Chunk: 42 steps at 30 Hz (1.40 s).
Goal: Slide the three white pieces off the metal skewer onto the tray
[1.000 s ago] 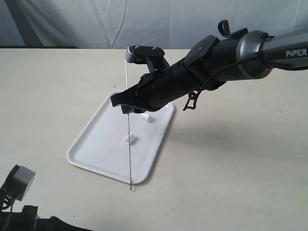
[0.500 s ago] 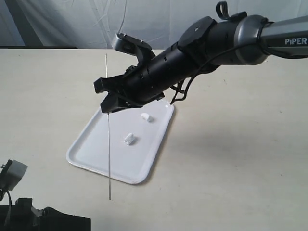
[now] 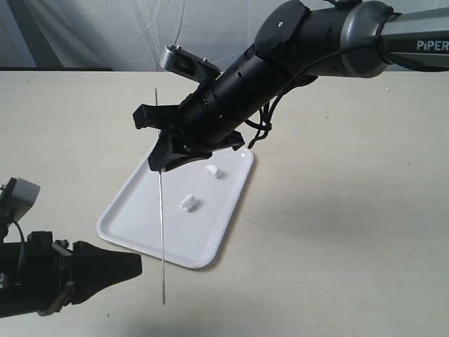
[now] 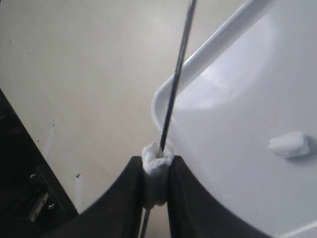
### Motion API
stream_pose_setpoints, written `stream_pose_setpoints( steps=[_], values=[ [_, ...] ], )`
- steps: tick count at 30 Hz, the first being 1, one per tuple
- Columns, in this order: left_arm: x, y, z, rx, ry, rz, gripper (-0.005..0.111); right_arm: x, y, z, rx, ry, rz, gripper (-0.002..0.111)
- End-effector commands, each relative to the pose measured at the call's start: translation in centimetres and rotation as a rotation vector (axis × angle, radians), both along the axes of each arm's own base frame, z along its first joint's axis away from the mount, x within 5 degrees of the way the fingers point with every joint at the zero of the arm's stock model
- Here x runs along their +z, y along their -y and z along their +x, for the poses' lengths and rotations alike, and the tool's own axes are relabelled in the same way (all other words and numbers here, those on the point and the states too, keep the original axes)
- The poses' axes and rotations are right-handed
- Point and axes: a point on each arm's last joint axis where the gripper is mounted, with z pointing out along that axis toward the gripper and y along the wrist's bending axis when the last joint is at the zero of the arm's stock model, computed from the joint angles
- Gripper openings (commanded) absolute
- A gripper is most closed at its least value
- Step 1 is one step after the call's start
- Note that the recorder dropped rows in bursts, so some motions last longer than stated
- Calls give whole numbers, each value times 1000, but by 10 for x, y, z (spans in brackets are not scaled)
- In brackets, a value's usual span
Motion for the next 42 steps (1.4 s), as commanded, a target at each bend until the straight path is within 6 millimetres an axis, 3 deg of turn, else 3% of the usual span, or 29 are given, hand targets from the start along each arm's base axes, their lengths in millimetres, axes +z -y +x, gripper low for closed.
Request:
stream_pose_setpoints(
  steps=[1,16,30,32,35,40,42],
  values=[
    [7,0,7,20,40,13,31,5,-2,-2,9,-43,36,15],
    [24,5,17,27,69,-34,31,11,-7,-10,68,-100,123,15],
    [22,3,19,53,62,-19,24,20,-12,-14,103,-127,233,15],
    [22,3,19,53,62,-19,21,20,-11,-14,109,-132,234,15],
    [22,3,19,53,62,-19,1,20,-11,-15,119,-131,235,15],
    [23,4,19,74,20,-46,0,20,-12,-14,115,-110,235,16],
    [23,4,18,97,-34,-83,0,19,-11,-13,114,-94,223,26]
  ],
)
